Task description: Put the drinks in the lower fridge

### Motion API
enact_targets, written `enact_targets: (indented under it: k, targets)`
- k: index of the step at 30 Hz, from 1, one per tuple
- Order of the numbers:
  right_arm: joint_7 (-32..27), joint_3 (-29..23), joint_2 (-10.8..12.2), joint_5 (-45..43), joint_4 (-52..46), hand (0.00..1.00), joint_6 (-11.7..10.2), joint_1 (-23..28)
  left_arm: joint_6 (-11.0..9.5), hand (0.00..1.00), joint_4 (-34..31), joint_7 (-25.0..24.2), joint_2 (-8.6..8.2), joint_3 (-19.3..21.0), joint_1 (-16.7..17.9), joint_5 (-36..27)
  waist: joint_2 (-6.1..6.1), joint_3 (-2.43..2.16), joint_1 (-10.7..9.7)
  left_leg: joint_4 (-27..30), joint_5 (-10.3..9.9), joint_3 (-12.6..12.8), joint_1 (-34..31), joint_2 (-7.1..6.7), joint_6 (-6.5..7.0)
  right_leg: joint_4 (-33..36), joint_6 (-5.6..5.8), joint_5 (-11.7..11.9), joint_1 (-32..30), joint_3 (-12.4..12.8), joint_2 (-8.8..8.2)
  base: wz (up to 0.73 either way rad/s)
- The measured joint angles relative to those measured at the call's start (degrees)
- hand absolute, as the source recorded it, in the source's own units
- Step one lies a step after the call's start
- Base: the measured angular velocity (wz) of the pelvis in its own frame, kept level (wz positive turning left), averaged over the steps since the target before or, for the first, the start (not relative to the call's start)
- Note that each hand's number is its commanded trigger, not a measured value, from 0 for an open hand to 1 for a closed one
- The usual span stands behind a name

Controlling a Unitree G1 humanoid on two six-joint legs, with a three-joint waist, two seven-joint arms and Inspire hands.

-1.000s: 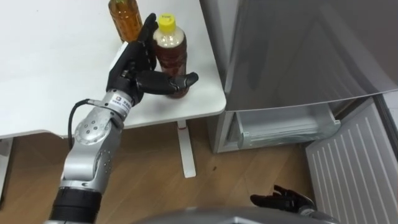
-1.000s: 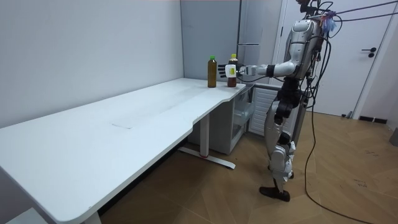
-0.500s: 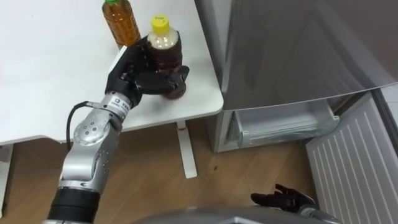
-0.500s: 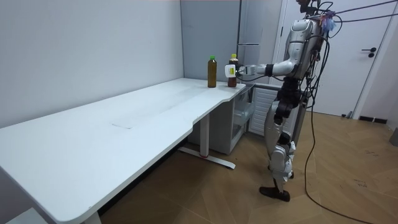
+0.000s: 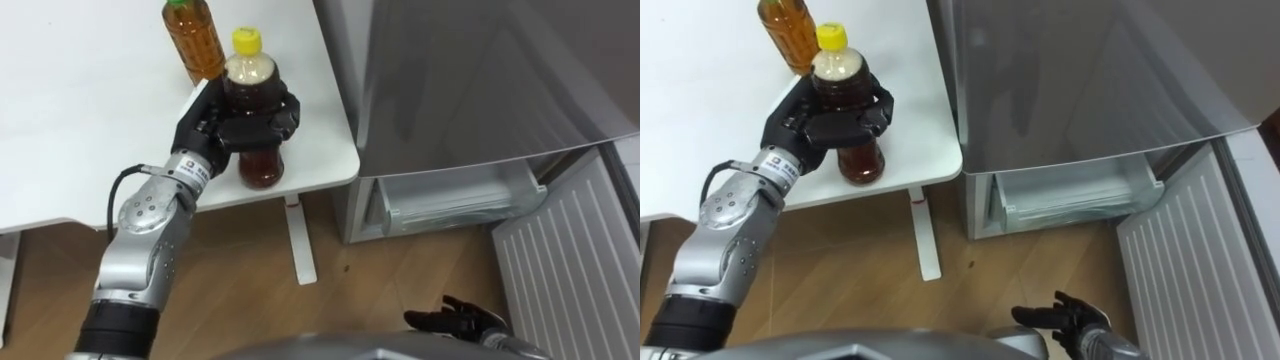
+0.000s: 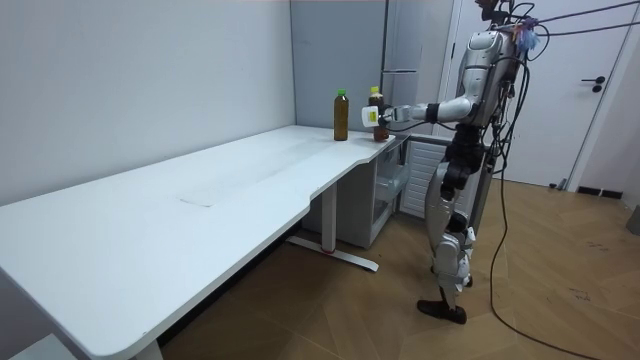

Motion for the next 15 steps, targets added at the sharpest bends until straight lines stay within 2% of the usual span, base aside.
enact_targets:
  k: [5,15]
  targets:
    - [0.0,0.0,0.0,0.0,0.0,0.00,0.0,0.0,0.2,1.00,0.0,0.2,0.02,0.0,0.0,0.0,-0.53,0.03,0.0,0.0,0.0,0.0,0.0,0.00,0.00,0.1,0.00,0.0,0.2,0.0,0.00,0.00]
    - [0.4,0.6,0.0,0.0,0.0,0.00,-0.1,-0.1,0.3,1.00,-0.3,-0.3,0.02,0.0,0.0,-0.1,-0.55,0.02,0.2,0.2,0.0,0.0,0.1,0.03,0.00,0.2,-0.02,0.0,0.0,-0.1,0.01,0.00]
